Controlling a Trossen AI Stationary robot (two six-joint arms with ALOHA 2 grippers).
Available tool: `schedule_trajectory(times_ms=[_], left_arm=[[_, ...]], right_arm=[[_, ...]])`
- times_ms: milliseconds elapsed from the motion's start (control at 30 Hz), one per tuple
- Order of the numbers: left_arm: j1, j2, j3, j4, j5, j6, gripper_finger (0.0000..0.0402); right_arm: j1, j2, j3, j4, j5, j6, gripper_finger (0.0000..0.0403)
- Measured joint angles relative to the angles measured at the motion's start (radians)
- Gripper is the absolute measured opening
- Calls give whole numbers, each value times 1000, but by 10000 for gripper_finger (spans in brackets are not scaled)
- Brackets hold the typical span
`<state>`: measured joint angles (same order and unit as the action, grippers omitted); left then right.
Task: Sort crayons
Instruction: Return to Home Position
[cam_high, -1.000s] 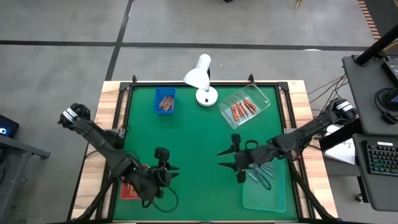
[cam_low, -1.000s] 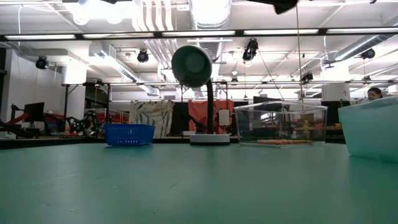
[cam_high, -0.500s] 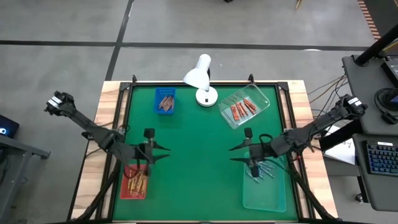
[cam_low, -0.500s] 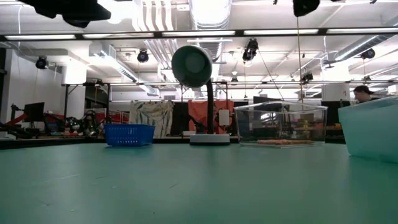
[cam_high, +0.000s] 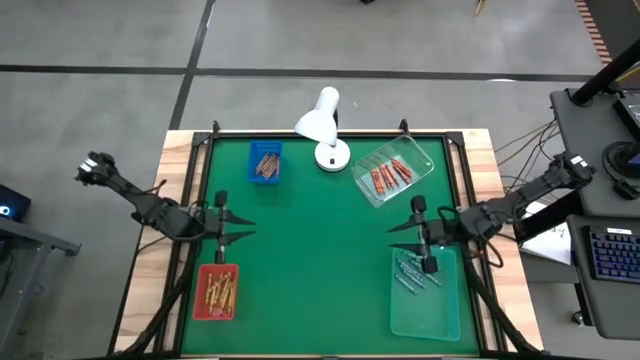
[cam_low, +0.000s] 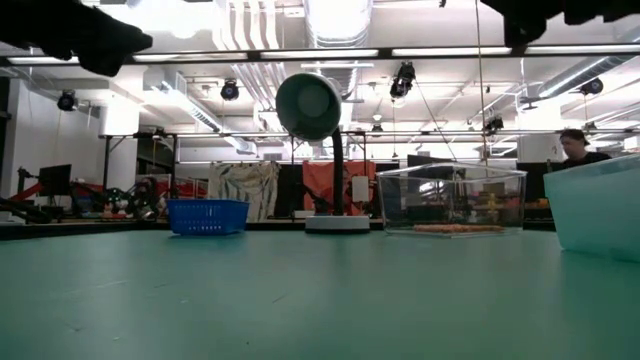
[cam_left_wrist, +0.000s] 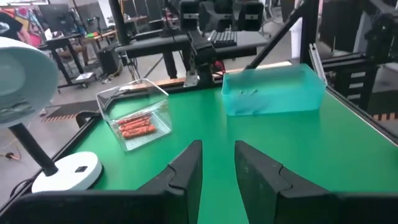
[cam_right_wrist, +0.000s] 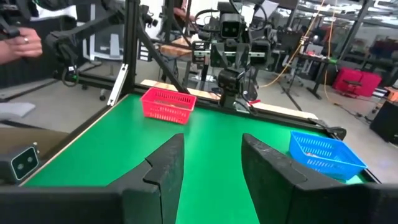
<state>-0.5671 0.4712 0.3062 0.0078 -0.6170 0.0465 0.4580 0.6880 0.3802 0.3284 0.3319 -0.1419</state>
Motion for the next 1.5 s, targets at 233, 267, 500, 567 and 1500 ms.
schedule_trajectory(times_ms=[233,267,500,567,1500], left_arm=[[0,-150,-62,-24,-1,23,76],[0,-172,-69,-33,-4,24,76],[1,-331,-123,-62,-51,49,76],[2,-381,-138,-63,-67,73,76],[95,-455,-294,71,-262,-43,77]], right_arm=[[0,-146,-101,1,0,1,150],[0,-172,-116,0,0,0,149],[-3,-365,-196,1,9,-62,144],[-15,-423,-208,-10,9,-68,143],[-191,-658,-369,-136,47,-86,132]])
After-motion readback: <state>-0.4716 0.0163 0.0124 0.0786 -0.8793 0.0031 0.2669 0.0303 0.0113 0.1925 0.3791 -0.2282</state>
